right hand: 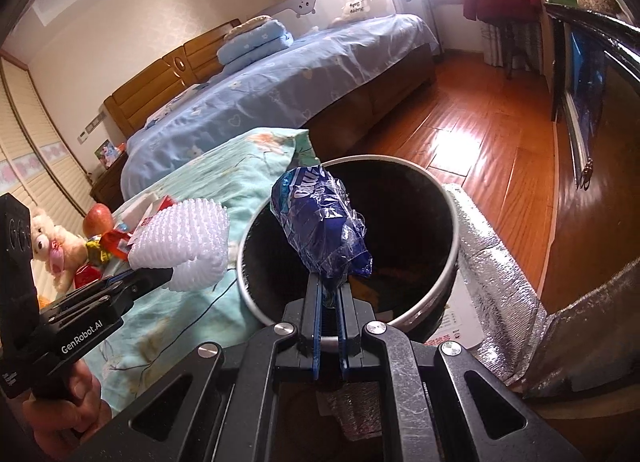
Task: Collect trash
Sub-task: 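Carry both items over the bin and open both tools to drop them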
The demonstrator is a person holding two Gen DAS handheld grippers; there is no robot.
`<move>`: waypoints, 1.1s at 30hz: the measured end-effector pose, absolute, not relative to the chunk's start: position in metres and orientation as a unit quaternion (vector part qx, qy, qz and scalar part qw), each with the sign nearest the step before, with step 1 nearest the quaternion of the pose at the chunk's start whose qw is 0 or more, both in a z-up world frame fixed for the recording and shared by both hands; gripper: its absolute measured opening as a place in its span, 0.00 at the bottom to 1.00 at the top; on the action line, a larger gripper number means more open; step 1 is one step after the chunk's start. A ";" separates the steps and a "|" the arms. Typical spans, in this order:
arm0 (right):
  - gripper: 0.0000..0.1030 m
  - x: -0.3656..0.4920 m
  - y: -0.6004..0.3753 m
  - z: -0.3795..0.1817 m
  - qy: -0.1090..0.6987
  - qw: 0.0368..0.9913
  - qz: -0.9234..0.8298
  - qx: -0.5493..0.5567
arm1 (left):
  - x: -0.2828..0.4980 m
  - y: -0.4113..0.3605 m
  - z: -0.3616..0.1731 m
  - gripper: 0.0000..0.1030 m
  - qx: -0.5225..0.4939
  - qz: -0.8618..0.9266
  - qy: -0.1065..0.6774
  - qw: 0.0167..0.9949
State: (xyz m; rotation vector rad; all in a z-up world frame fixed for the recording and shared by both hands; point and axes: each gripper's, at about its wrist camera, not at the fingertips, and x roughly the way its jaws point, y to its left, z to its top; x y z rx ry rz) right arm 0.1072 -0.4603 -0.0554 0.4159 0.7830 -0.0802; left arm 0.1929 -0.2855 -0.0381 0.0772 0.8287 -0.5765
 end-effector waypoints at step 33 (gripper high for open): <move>0.57 0.129 -0.484 -0.060 0.376 0.898 -0.057 0.222 | 0.202 -0.288 -0.047 0.57 0.031 -0.261 0.415 0.871</move>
